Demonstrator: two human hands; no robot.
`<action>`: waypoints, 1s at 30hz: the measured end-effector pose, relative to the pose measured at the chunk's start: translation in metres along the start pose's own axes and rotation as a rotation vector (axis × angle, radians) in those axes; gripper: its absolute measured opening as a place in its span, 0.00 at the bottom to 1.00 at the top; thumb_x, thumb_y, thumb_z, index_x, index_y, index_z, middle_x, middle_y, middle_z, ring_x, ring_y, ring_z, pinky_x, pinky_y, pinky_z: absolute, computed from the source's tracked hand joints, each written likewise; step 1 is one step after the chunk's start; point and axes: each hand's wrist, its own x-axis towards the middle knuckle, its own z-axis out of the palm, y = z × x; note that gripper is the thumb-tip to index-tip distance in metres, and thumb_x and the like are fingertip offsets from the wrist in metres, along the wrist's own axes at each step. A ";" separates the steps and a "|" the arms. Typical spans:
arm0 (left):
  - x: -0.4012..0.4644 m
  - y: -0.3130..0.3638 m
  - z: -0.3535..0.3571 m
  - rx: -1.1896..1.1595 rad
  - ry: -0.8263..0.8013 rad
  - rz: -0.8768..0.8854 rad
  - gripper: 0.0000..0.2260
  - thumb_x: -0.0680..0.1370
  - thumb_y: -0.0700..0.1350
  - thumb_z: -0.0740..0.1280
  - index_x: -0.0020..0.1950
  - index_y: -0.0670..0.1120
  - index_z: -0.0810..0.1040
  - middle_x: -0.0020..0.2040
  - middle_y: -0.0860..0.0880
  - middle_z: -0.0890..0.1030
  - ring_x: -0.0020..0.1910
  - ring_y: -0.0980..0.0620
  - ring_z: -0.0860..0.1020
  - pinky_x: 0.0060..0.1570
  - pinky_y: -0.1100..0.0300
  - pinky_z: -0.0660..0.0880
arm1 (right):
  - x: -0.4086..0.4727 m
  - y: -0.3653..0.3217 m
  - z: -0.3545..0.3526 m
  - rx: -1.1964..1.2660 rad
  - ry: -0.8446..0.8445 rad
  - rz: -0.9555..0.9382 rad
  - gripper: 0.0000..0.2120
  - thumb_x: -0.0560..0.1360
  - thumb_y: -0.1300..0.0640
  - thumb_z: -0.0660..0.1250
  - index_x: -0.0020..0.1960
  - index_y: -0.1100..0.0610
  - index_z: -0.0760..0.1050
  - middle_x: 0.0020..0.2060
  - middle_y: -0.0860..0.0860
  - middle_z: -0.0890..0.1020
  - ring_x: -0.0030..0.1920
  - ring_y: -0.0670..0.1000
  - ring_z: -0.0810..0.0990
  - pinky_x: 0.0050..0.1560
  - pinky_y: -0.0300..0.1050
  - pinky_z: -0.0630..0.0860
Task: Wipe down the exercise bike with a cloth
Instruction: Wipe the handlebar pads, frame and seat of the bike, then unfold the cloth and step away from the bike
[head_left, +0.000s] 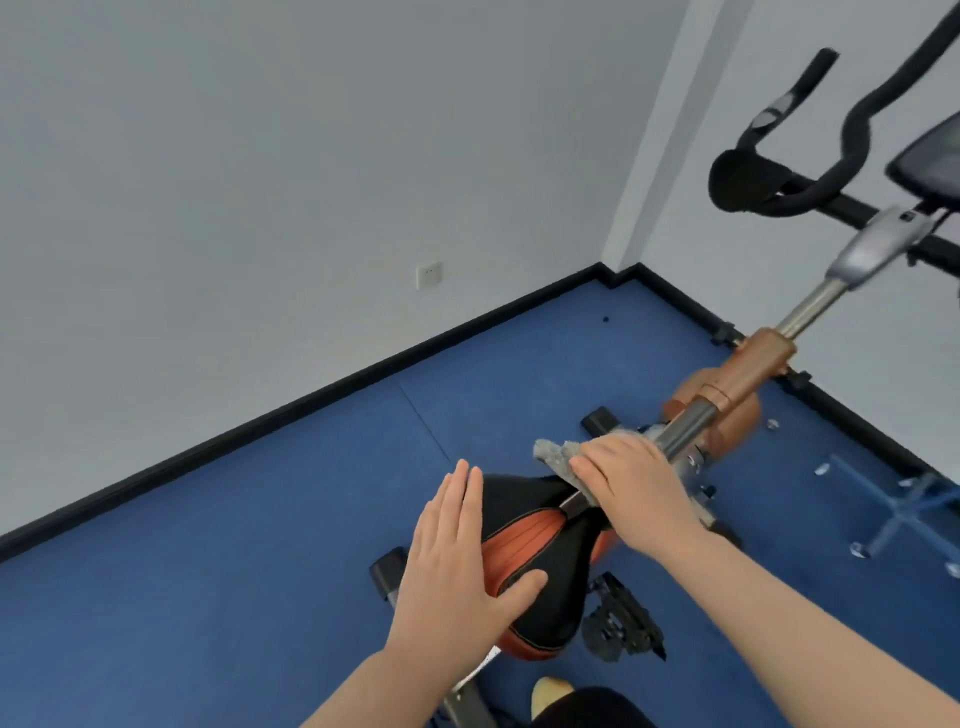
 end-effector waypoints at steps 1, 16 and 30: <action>0.004 0.001 -0.003 0.021 -0.018 0.059 0.42 0.73 0.68 0.59 0.79 0.56 0.41 0.78 0.62 0.40 0.76 0.63 0.39 0.75 0.63 0.38 | -0.003 -0.006 -0.002 0.049 0.022 0.040 0.12 0.83 0.53 0.57 0.50 0.53 0.78 0.49 0.48 0.81 0.55 0.52 0.76 0.63 0.49 0.67; 0.063 0.052 -0.034 -0.282 -0.213 0.933 0.10 0.74 0.49 0.72 0.55 0.52 0.83 0.63 0.58 0.78 0.68 0.60 0.70 0.76 0.56 0.51 | -0.104 -0.100 -0.061 0.923 0.085 0.770 0.18 0.83 0.52 0.53 0.49 0.52 0.81 0.48 0.50 0.84 0.51 0.51 0.81 0.57 0.51 0.75; -0.016 0.148 0.016 -0.132 -0.299 1.199 0.06 0.75 0.49 0.66 0.42 0.49 0.80 0.39 0.57 0.81 0.40 0.57 0.78 0.67 0.58 0.62 | -0.260 -0.100 -0.074 0.579 0.364 0.851 0.13 0.71 0.44 0.73 0.53 0.41 0.76 0.48 0.35 0.82 0.54 0.37 0.78 0.55 0.41 0.74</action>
